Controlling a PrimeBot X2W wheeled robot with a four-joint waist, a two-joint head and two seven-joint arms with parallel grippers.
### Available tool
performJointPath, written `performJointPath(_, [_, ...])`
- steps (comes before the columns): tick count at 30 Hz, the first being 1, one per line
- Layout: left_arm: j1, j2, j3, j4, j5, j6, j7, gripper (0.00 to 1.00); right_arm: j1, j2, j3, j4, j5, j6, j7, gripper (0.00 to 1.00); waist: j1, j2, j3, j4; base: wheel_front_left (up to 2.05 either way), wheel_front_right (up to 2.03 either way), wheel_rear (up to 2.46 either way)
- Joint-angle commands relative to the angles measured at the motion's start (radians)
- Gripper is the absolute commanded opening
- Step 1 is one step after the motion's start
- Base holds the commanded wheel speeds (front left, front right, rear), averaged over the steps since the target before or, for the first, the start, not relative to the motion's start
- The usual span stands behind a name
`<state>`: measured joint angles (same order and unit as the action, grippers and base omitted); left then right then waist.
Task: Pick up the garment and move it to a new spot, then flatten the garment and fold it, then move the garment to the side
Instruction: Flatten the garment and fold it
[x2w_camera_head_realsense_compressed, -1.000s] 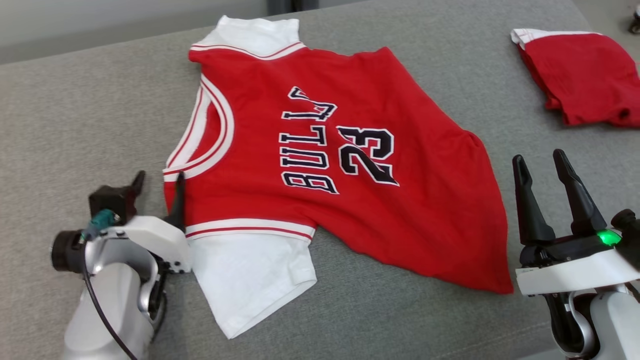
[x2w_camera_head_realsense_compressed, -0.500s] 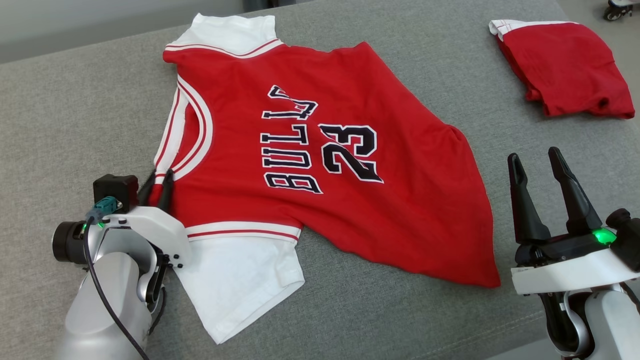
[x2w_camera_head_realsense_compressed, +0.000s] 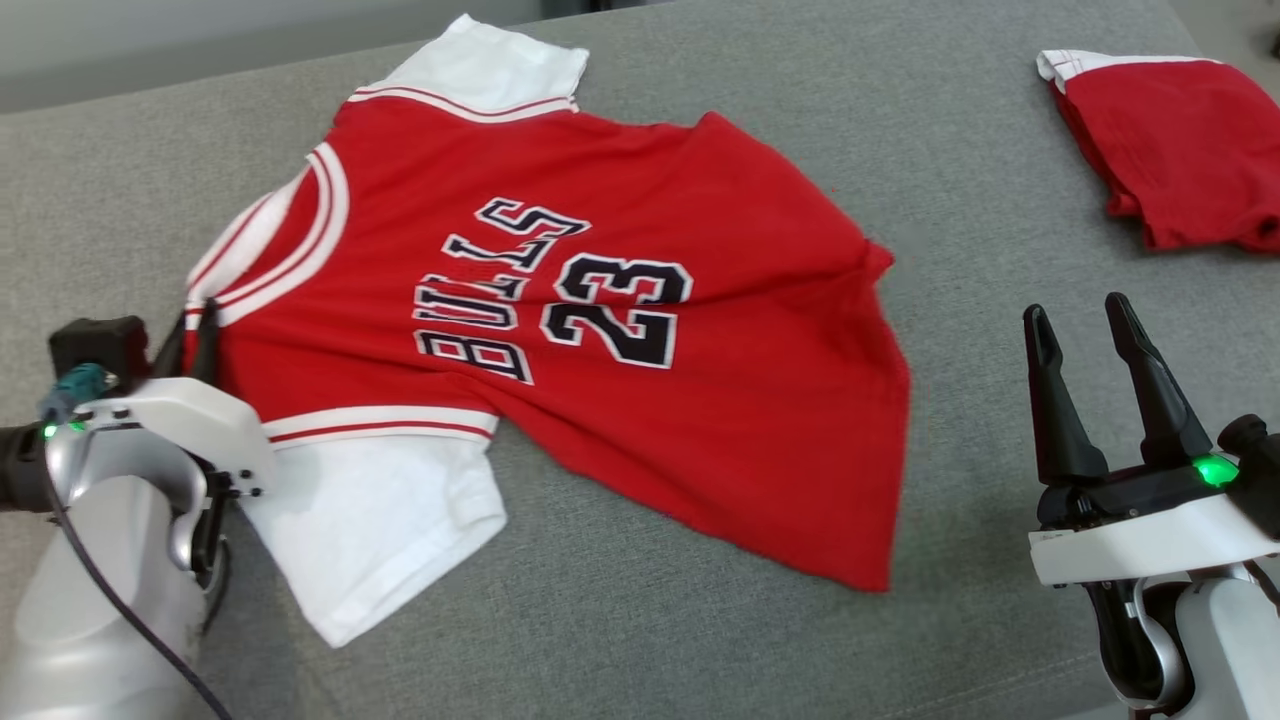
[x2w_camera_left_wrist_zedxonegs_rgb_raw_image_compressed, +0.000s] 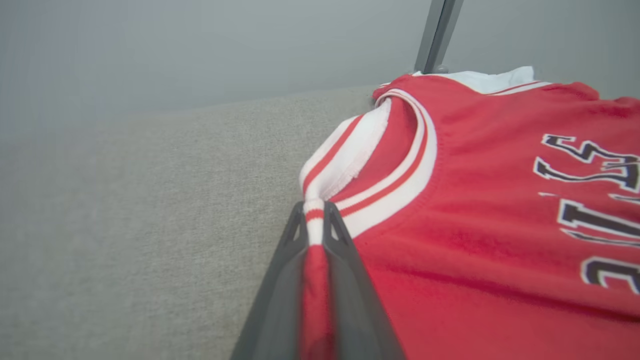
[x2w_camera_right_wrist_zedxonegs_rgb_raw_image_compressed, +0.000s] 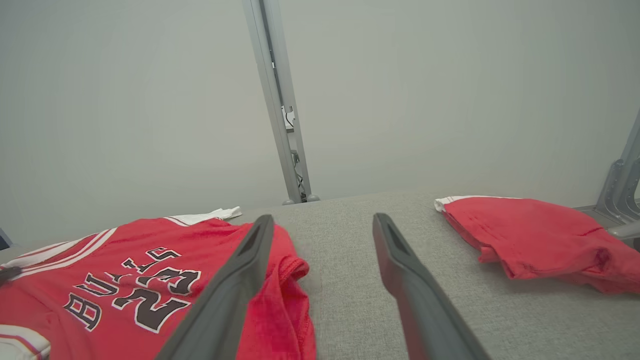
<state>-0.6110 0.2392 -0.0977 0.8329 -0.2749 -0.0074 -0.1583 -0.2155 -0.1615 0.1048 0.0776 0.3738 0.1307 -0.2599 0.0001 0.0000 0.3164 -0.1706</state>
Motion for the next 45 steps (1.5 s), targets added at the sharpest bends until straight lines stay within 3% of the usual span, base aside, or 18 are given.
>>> performJointPath(1, [-0.019,0.02,0.009,0.006,-0.005,0.01,0.001,0.0,-0.007,-0.005,-0.002,0.002,-0.002,0.0,-0.007,1.0,-0.0001,0.0,-0.002,0.007,0.0,0.0,0.0])
performJointPath(9, [-0.016,0.054,0.029,0.041,-0.025,0.017,-0.009,0.0,-0.013,-0.005,0.006,0.019,-0.006,0.0,-0.007,1.0,-0.0001,0.0,-0.01,0.038,0.0,0.0,0.0])
performJointPath(10, [-0.013,0.049,0.025,0.044,-0.026,0.014,-0.009,0.11,-0.013,-0.005,0.005,0.02,-0.006,0.0,-0.007,1.0,-0.0001,0.0,-0.012,0.043,0.0,0.0,0.0])
performJointPath(11, [-0.007,0.043,0.017,0.047,-0.021,0.015,-0.02,1.0,-0.013,-0.005,0.005,0.022,-0.007,0.0,-0.007,1.0,-0.0001,0.0,-0.016,0.052,0.0,0.0,0.0])
performJointPath(19, [0.049,-0.001,0.015,0.001,-0.044,0.019,-0.075,1.0,0.01,-0.007,0.005,0.032,-0.003,0.0,-0.007,1.0,-0.0001,0.0,-0.061,0.103,0.0,0.0,0.0])
performJointPath(25, [0.137,-0.04,0.011,-0.074,-0.061,0.01,-0.093,1.0,0.028,-0.008,0.008,0.037,0.004,0.0,-0.007,1.0,-0.0001,0.0,-0.107,0.15,0.0,0.0,0.0])
performJointPath(32, [0.267,-0.1,-0.008,-0.214,-0.068,0.032,-0.101,1.0,0.055,-0.018,0.014,0.043,0.007,0.0,-0.004,1.0,-0.0001,0.0,-0.162,0.23,0.0,0.0,0.0])
performJointPath(45, [0.406,-0.165,-0.126,-0.295,-0.068,0.032,-0.028,1.0,0.064,-0.028,0.021,0.027,0.001,0.0,0.021,1.0,-0.0001,0.0,-0.179,0.297,0.0,0.0,0.0])
